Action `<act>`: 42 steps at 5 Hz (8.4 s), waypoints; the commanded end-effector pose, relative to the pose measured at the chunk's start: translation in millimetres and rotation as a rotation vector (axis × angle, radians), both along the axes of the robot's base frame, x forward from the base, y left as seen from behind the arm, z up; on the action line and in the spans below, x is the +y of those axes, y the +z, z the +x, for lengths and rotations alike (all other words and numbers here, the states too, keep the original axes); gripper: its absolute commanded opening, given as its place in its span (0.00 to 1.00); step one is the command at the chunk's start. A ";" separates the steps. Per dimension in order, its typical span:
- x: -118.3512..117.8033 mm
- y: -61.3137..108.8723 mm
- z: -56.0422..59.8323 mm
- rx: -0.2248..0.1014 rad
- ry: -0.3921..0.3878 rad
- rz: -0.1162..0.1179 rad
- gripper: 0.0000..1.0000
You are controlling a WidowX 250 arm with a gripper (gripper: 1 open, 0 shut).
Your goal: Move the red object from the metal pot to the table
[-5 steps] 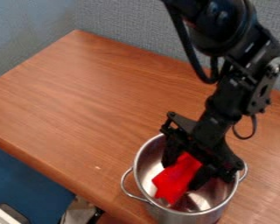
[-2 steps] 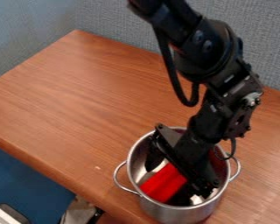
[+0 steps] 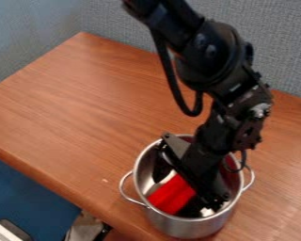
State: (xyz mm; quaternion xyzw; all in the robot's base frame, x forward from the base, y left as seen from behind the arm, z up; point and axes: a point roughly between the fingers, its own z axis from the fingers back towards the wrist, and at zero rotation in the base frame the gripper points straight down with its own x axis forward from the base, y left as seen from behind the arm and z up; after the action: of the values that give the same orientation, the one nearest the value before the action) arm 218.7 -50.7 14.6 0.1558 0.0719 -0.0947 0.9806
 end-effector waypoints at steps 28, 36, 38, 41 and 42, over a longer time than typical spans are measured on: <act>-10.6 141.2 96.7 -0.305 0.377 -0.111 0.00; 58.7 75.5 140.8 -0.390 0.111 -0.286 0.00; 37.5 75.5 157.2 -0.348 0.043 -0.350 0.00; -65.6 61.3 170.6 -0.376 0.088 -0.367 0.00; -57.6 72.5 173.5 -0.403 0.092 -0.382 0.00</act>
State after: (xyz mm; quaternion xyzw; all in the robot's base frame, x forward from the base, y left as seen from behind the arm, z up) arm 381.7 -111.3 55.8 -0.0105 -0.0932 -0.0363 0.9949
